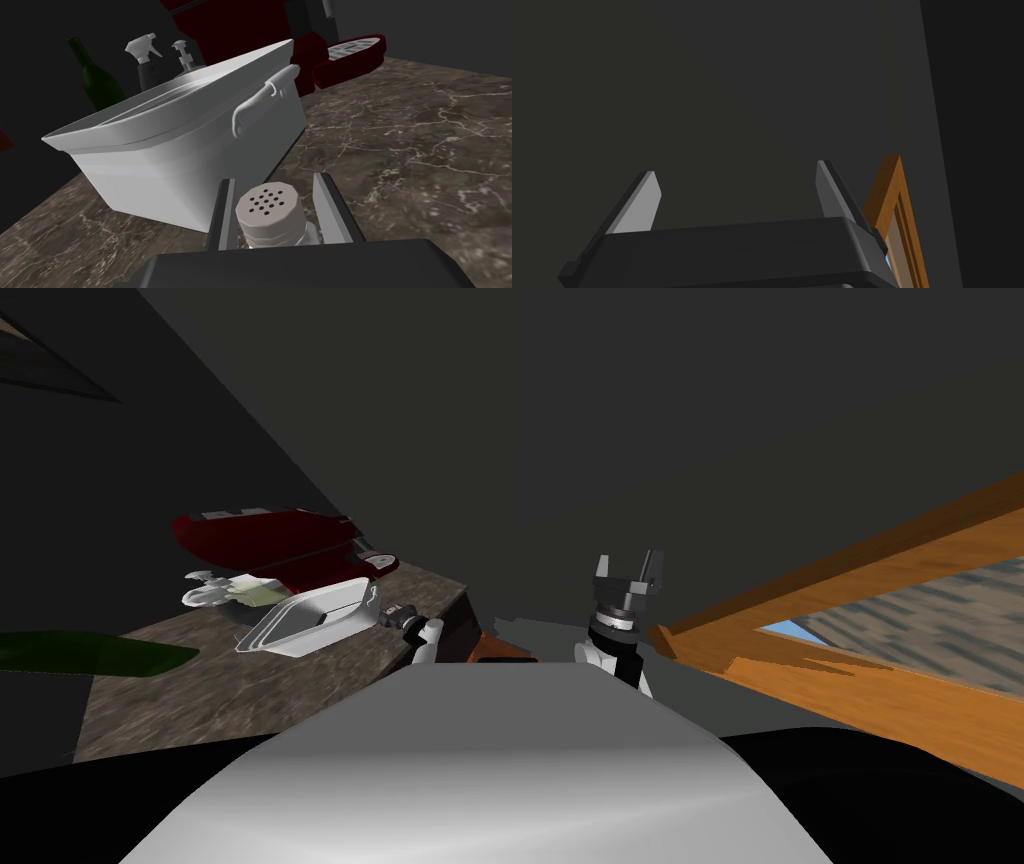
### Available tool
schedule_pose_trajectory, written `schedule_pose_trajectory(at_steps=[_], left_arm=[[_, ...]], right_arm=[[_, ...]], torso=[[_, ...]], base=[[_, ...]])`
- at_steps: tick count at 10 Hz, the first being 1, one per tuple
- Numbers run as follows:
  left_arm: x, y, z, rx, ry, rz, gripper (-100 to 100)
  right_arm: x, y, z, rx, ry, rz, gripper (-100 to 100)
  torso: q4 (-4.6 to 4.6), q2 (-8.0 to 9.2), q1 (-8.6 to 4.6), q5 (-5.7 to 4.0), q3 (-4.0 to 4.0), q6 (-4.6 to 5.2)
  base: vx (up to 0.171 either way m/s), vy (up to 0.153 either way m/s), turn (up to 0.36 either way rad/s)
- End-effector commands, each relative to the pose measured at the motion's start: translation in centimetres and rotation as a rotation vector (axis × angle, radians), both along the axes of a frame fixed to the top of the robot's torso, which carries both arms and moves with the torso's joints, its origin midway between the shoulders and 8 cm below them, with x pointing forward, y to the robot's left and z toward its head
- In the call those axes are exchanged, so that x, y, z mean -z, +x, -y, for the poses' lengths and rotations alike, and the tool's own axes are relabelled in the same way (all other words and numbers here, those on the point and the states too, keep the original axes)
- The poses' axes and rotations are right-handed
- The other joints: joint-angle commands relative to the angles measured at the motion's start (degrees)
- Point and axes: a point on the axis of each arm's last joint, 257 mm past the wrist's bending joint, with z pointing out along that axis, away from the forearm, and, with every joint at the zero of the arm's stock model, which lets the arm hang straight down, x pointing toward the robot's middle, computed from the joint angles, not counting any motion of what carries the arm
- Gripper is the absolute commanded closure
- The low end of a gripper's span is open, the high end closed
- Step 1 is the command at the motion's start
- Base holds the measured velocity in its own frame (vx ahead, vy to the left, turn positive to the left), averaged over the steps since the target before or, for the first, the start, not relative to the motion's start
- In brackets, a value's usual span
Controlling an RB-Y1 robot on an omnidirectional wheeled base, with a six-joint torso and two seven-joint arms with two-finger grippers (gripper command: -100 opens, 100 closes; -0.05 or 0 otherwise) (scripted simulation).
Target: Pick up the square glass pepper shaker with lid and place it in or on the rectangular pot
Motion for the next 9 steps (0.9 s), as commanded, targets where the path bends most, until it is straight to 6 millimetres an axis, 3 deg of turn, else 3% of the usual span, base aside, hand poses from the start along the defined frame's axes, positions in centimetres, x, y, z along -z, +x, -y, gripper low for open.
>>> schedule_pose_trajectory(at_steps=[1,2,3,4,6,9], left_arm=[[0.0,0.0,0.0,0.000,0.000,0.000,100],[0.0,-0.1,0.0,-0.003,0.000,0.001,0],[-1.9,0.4,-1.7,-0.002,0.046,0.003,100],[-1.9,0.4,-1.7,-0.002,0.046,0.003,100],[-3.8,1.4,-2.6,0.008,0.084,0.003,100],[-7.3,4.3,-3.4,0.043,0.149,-0.012,100]], right_arm=[[0.0,0.0,0.0,0.000,0.000,0.000,0],[0.0,0.0,0.0,0.000,0.000,0.000,0],[0.0,0.0,0.0,0.000,0.000,0.000,0],[0.0,0.0,0.0,0.000,0.000,0.000,0],[0.0,0.0,0.0,0.000,0.000,0.000,0],[0.0,0.0,0.0,0.000,0.000,0.000,0]], torso=[[0.00,0.00,0.00,0.00,0.00,0.00],[-0.04,-0.14,0.08,0.02,-0.08,-0.08],[-0.07,-0.27,0.13,0.03,-0.15,-0.07],[-0.05,-0.19,0.10,-0.03,-0.11,-0.12],[-0.07,-0.23,0.04,-0.05,-0.14,-0.10],[-0.07,-0.13,-0.42,-0.17,-0.10,-0.07]], base=[[-0.039,-0.005,-0.061],[-0.007,-0.002,0.011],[-0.046,-0.021,0.037],[-0.053,-0.019,0.039],[-0.031,-0.034,0.017],[-0.092,-0.115,0.068]])
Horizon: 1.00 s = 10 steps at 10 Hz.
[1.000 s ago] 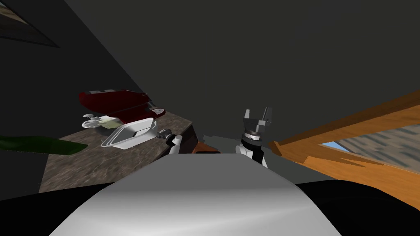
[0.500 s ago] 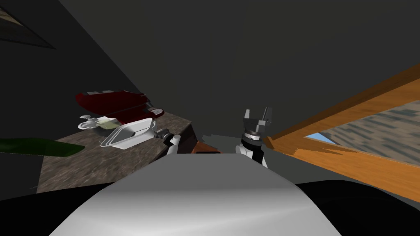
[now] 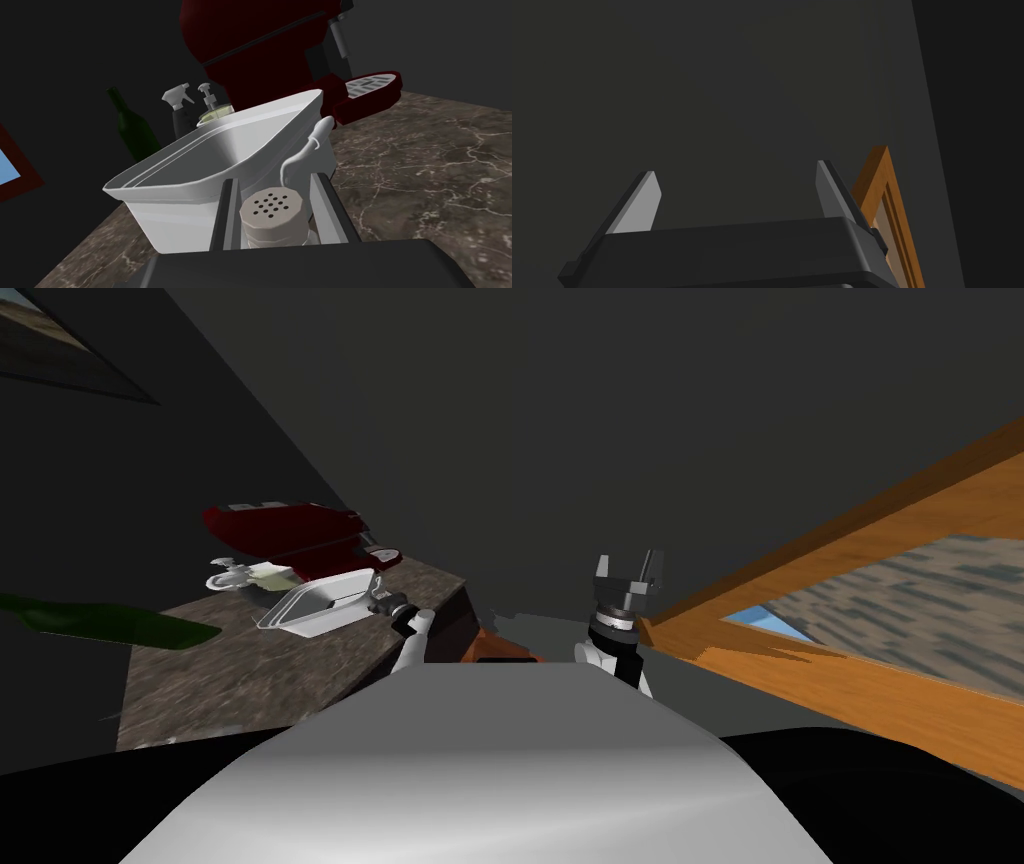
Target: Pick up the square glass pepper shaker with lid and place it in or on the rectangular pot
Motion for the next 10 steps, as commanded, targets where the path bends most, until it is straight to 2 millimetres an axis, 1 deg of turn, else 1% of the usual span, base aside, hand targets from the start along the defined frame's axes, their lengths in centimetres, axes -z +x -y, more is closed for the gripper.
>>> schedule_pose_trajectory(at_steps=[1,3,5,6,7,8,9,10], left_arm=[[-1.2,1.3,-0.1,0.015,0.021,-0.017,100],[-2.3,3.7,0.7,0.044,0.033,-0.043,100],[-2.6,4.9,1.2,0.061,0.033,-0.055,100],[-2.8,6.2,1.8,0.079,0.028,-0.067,100],[-2.9,6.9,2.1,0.089,0.024,-0.072,100],[-3.0,7.7,2.4,0.100,0.019,-0.077,100],[-3.1,9.2,3.2,0.125,0.005,-0.084,100],[-3.2,10.1,3.7,0.138,-0.004,-0.087,100]], right_arm=[[0.0,0.0,0.0,0.000,0.000,0.000,0],[0.0,0.0,0.0,0.000,0.000,0.000,0],[0.0,0.0,0.0,0.000,0.000,0.000,0],[0.0,0.0,0.0,0.000,0.000,0.000,0],[0.0,0.0,0.0,0.000,0.000,0.000,0],[0.0,0.0,0.0,0.000,0.000,0.000,0],[0.0,0.0,0.0,0.000,0.000,0.000,0],[0.0,0.0,0.0,0.000,0.000,0.000,0]], torso=[[0.00,0.00,0.00,0.00,0.00,0.00],[0.01,0.22,-0.02,0.00,0.11,-0.05],[0.03,0.37,-0.03,-0.01,0.20,-0.03],[0.00,0.15,0.11,0.00,0.08,0.00],[-0.03,0.05,0.26,0.03,0.02,-0.09],[-0.05,-0.05,0.37,0.06,-0.04,-0.03],[-0.08,-0.22,0.46,0.10,-0.14,-0.01],[-0.11,-0.35,0.62,0.12,-0.21,-0.09]], base=[[-0.124,-0.126,0.107],[-0.204,-0.119,0.206],[-0.170,-0.089,0.118],[-0.123,-0.036,0.223],[-0.105,-0.012,0.176],[-0.065,0.011,0.142],[-0.033,0.049,0.292],[-0.006,0.060,0.238]])
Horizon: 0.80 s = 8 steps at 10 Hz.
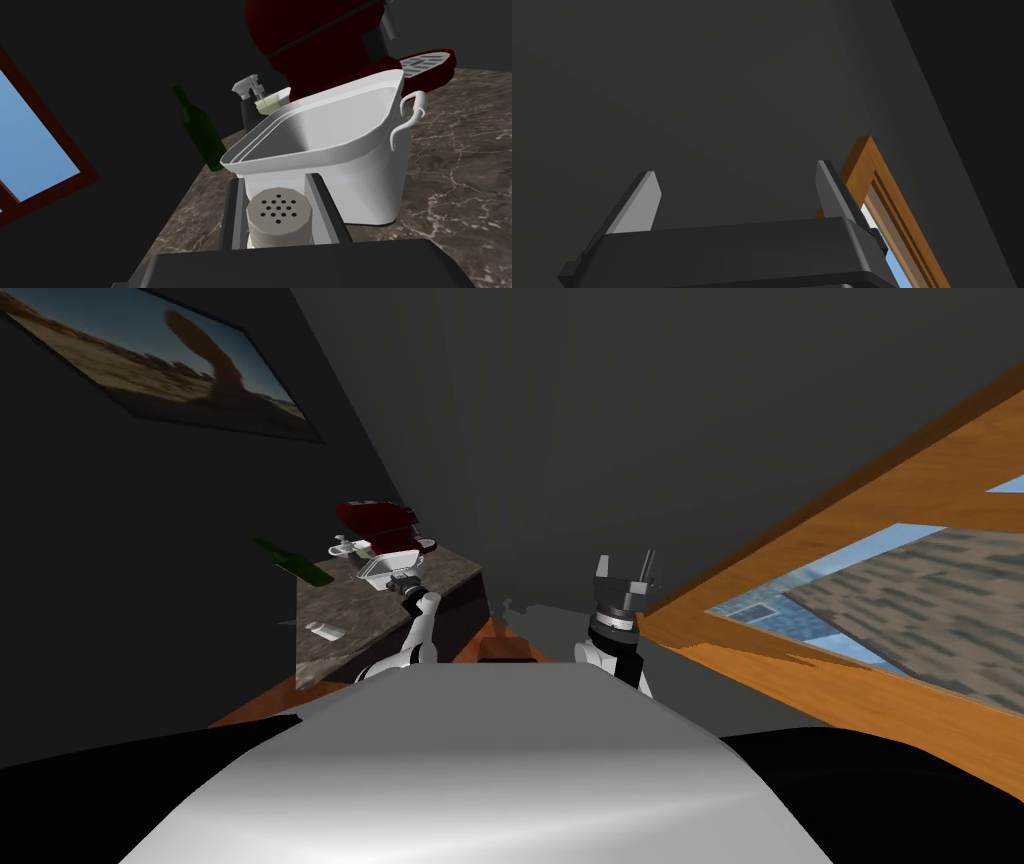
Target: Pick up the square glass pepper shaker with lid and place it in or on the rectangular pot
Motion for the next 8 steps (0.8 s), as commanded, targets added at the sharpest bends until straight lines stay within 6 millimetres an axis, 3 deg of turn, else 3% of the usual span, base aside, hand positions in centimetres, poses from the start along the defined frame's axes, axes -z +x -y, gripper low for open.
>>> schedule_pose_trajectory(at_steps=[1,6,8], left_arm=[[-0.1,1.4,0.9,0.025,-0.017,-0.004,100],[-1.3,6.6,4.4,0.115,-0.075,0.001,100],[-1.7,7.7,5.2,0.136,-0.088,0.002,100]], right_arm=[[0.0,0.0,0.0,0.000,0.000,0.000,0],[0.0,0.0,0.0,0.000,0.000,0.000,0],[0.0,0.0,0.0,0.000,0.000,0.000,0]], torso=[[0.00,0.00,0.00,0.00,0.00,0.00],[-0.04,-0.49,0.07,0.05,-0.25,0.06],[-0.05,-0.45,0.10,0.13,-0.24,0.12]], base=[[0.015,0.056,0.144],[0.083,0.066,0.174],[0.081,0.064,0.096]])
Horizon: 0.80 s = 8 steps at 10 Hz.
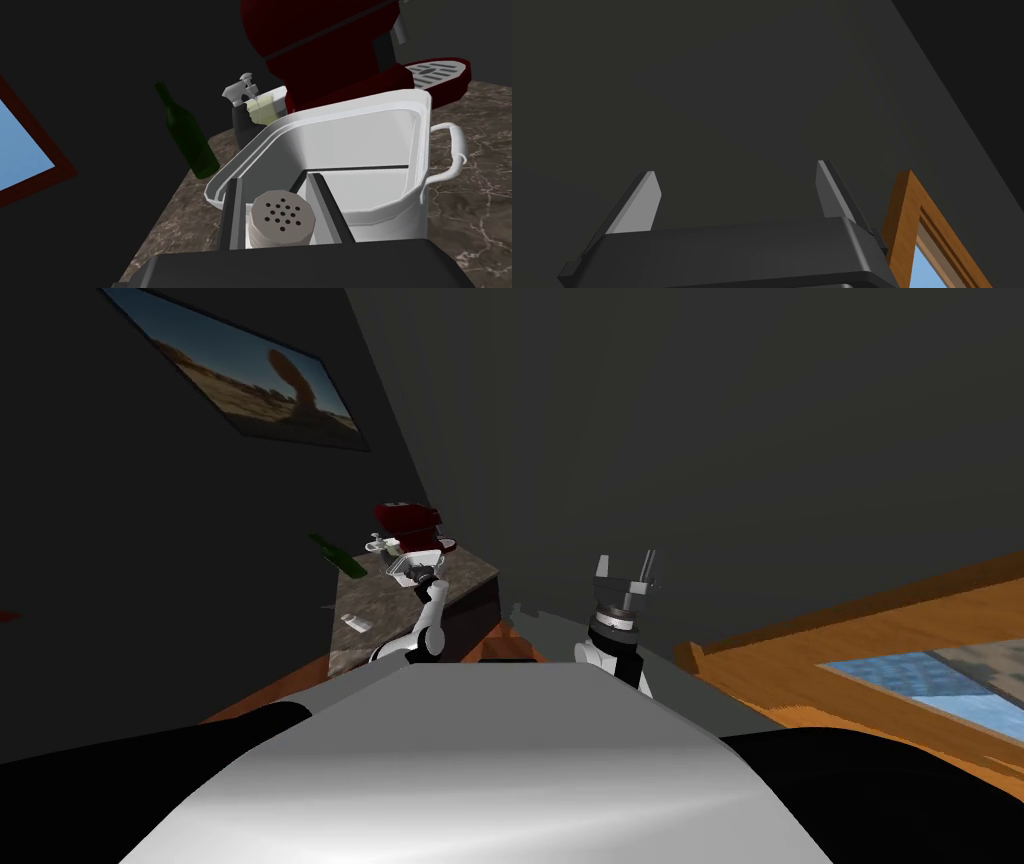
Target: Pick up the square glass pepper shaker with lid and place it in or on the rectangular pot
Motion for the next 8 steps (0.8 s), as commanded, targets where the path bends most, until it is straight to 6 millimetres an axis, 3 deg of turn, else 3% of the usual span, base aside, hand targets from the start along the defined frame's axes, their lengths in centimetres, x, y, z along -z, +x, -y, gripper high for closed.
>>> schedule_pose_trajectory(at_steps=[1,7,8], left_arm=[[-0.4,1.5,1.2,0.030,-0.021,0.005,100],[-2.8,7.5,6.8,0.160,-0.093,0.011,100],[-2.8,7.5,6.8,0.160,-0.093,0.011,100]], right_arm=[[0.0,0.0,0.0,0.000,0.000,0.000,0],[0.0,0.0,0.0,0.000,0.000,0.000,0],[0.0,0.0,0.0,0.000,0.000,0.000,0]], torso=[[0.00,0.00,0.00,0.00,0.00,0.00],[0.00,-0.18,0.32,0.14,-0.08,-0.02],[0.01,-0.17,0.33,0.14,-0.08,-0.08]], base=[[0.119,0.069,0.197],[0.158,0.097,0.204],[0.130,0.049,0.104]])
